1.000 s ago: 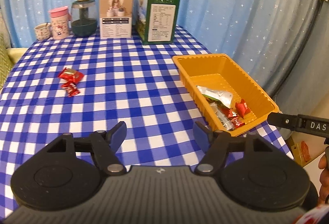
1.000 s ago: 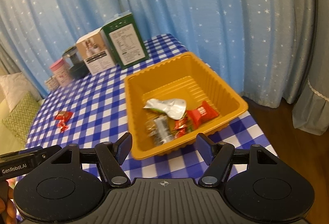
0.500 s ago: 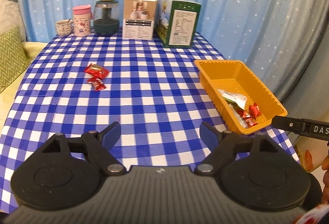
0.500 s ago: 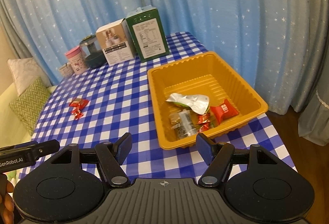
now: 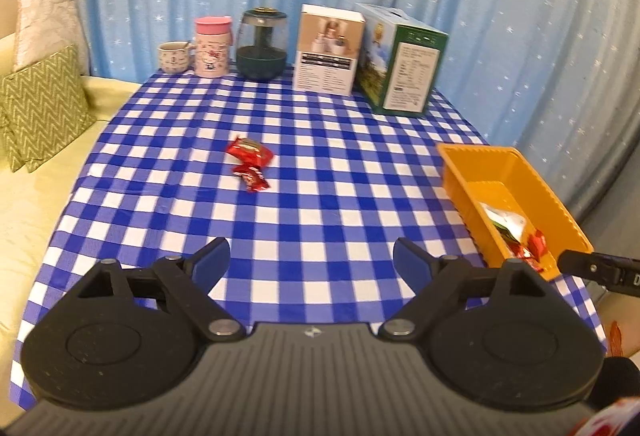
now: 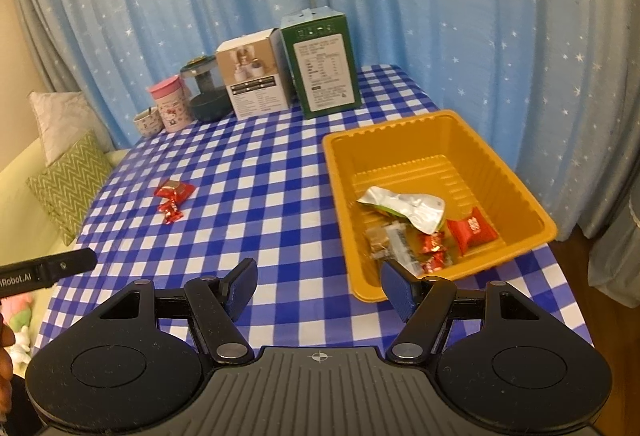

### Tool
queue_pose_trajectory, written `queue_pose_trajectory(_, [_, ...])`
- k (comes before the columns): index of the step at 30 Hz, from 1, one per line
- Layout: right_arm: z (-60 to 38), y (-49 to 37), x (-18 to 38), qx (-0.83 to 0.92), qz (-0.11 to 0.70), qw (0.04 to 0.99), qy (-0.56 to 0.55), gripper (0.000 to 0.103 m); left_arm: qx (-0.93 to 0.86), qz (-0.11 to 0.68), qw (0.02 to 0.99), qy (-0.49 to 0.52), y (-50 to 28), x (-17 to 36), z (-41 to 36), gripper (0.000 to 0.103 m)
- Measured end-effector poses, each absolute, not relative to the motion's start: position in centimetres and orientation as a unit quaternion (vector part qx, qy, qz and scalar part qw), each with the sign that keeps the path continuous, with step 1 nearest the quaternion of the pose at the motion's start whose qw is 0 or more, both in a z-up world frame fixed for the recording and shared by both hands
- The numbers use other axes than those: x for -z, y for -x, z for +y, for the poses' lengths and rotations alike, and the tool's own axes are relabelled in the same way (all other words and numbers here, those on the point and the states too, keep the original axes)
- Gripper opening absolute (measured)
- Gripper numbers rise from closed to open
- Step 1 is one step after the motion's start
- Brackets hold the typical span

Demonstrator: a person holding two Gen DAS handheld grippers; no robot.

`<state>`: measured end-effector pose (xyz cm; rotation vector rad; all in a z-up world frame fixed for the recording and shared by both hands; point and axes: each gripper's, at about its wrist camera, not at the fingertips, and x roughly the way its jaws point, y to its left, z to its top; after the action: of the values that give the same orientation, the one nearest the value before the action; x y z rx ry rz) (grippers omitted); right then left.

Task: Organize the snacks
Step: 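Withdraw both open tools from the tray toward the last red candies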

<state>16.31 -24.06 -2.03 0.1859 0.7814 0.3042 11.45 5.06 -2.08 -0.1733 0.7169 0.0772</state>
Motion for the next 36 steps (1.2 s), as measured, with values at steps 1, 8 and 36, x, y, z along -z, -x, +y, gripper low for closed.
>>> queue_pose_trajectory(1, [-23.8, -16.5, 2.0, -0.149, 0.378, 0.909, -0.088, 0.068, -0.041, 0.350, 0.932, 0.086, -11.6, 2.1, 5.4, 0.087])
queue_pose_trajectory(8, [-22.3, -17.7, 2.1, -0.161, 0.378, 0.909, -0.075, 0.068, -0.066, 0.351, 0.930, 0.090, -12.7, 2.3, 7.6, 0.088])
queue_pose_trajectory(36, [-13.2, -27.9, 6.9, -0.190, 0.354, 0.914, -0.056, 0.068, -0.087, 0.373, 0.917, 0.112, -22.8, 9.6, 12.1, 0.075])
